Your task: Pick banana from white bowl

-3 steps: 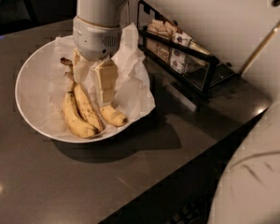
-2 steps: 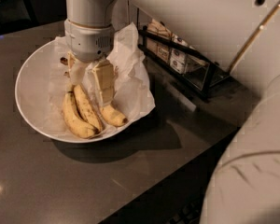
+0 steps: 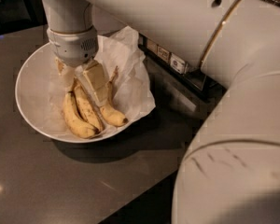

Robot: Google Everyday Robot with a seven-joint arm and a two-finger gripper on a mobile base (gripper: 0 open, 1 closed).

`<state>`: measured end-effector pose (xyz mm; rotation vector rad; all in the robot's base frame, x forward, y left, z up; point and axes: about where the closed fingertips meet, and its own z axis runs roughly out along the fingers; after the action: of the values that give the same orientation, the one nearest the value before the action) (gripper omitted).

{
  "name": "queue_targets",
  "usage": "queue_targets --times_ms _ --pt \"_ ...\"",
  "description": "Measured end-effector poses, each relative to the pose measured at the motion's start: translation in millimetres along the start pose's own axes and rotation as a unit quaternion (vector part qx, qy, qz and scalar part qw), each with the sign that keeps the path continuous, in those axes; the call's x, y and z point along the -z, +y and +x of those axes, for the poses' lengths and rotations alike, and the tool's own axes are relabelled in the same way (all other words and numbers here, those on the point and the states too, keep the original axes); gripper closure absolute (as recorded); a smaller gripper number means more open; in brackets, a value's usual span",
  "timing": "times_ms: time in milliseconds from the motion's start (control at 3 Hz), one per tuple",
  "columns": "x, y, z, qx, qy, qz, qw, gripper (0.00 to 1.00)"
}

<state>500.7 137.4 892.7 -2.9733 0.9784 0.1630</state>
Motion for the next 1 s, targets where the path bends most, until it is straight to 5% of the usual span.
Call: queue_targets --times_ms 333,1000 --pt "-0.1 -10.6 -0.5 -0.001 -0.001 0.021 0.9998 0.41" --pt "8.3 -12.5 -4.2 0.017 0.023 0.036 0.9989 0.42"
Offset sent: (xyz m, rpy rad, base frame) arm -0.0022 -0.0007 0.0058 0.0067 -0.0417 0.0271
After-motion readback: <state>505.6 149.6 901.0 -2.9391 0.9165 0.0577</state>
